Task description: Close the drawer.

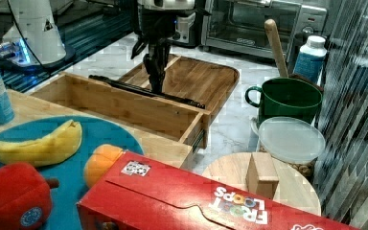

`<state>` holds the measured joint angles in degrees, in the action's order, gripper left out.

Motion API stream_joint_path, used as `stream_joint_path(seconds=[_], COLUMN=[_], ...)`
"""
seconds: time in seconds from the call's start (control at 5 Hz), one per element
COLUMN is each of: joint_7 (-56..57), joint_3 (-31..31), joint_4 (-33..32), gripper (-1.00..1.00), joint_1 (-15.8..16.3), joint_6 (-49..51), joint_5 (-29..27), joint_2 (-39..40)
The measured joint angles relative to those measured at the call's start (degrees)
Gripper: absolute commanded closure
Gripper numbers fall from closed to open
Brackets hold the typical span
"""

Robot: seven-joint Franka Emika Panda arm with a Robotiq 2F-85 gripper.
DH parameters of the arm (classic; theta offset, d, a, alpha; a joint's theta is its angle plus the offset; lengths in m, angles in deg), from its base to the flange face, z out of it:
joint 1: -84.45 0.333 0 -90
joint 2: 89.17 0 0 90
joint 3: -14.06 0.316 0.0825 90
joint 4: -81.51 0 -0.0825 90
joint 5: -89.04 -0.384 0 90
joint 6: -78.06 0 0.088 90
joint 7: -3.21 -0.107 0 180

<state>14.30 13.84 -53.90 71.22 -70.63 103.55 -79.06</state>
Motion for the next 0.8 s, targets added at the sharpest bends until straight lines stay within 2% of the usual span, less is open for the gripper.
stream_joint_path(seconds=[0.2,0.4,0.6,0.8], joint_7=[0.9,5.9,16.8,20.3], joint_3=[-0.9,-0.6,-1.7,-2.1], joint_4=[0.7,2.5,5.7,8.1], gripper=[1.00,1.00,1.00,1.00], joint_1=[-2.3,-6.1,-8.8,-10.4], joint_6=[0.0,0.3,0.3,0.3], joint_5=[0.0,0.0,-3.9,-5.3], joint_2=[0.0,1.0,3.8,5.6])
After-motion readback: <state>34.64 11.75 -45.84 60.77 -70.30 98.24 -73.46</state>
